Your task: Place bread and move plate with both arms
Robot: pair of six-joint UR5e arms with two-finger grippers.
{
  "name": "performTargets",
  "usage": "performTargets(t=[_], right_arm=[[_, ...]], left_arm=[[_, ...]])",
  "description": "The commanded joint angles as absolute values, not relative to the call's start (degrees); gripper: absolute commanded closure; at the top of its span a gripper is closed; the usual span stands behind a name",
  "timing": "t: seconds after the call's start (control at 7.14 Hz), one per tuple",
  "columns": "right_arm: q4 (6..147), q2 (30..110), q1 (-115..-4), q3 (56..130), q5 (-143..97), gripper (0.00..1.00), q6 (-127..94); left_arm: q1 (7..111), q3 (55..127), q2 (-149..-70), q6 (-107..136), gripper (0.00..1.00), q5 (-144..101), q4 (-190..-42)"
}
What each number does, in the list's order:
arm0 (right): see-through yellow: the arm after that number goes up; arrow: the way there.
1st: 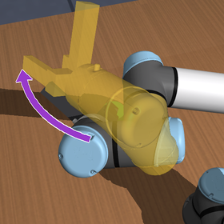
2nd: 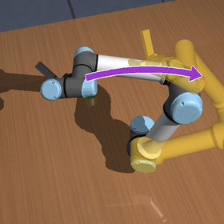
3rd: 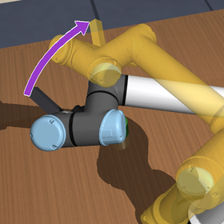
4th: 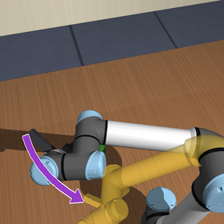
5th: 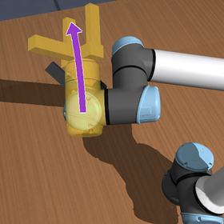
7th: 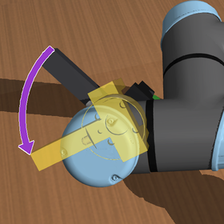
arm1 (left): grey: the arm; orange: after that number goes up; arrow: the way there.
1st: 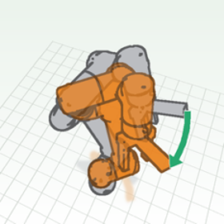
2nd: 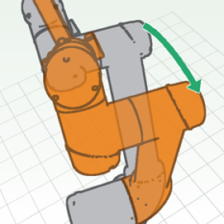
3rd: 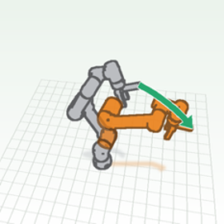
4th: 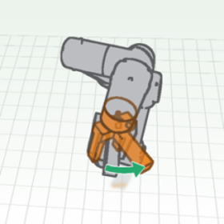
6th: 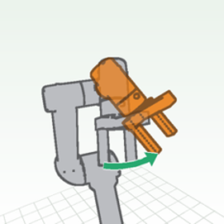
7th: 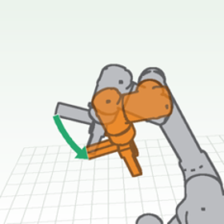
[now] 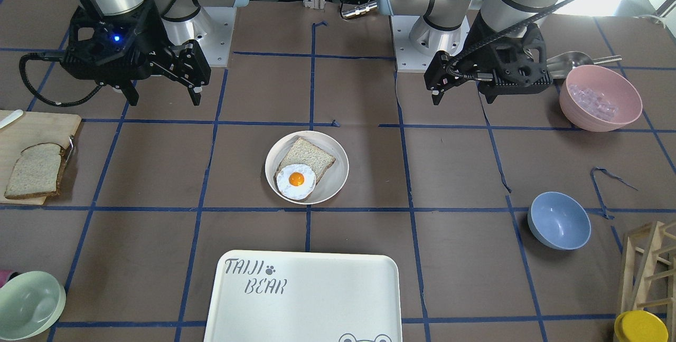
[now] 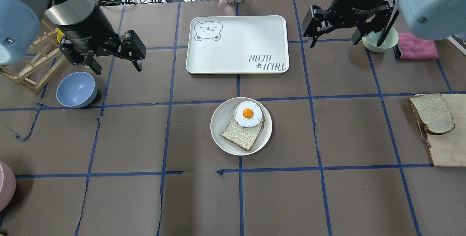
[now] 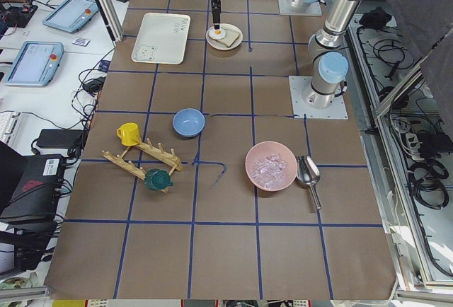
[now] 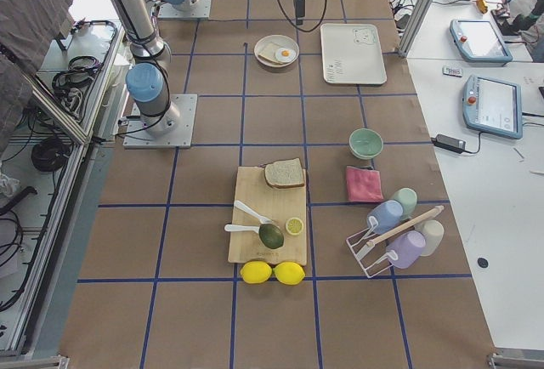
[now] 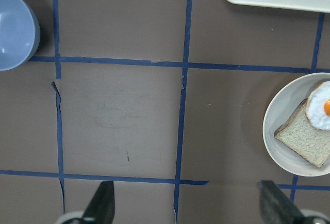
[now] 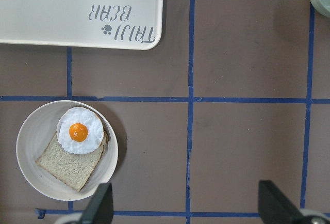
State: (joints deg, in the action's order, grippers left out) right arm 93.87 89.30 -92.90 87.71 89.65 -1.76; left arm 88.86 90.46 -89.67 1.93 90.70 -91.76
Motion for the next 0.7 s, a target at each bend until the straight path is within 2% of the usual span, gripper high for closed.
performTargets(t=[0.0,0.56], right_arm=[[93.87,89.30,-92.90,87.71,89.65,0.00,-1.76],[93.78,89.30,-92.73,87.71,89.65,0.00,-1.85]], left_arm=[[88.86,90.53,-89.65,1.76,0.00,90.70,-91.76],[88.95,90.44,-89.47,1.67,0.00,90.44,-91.32]])
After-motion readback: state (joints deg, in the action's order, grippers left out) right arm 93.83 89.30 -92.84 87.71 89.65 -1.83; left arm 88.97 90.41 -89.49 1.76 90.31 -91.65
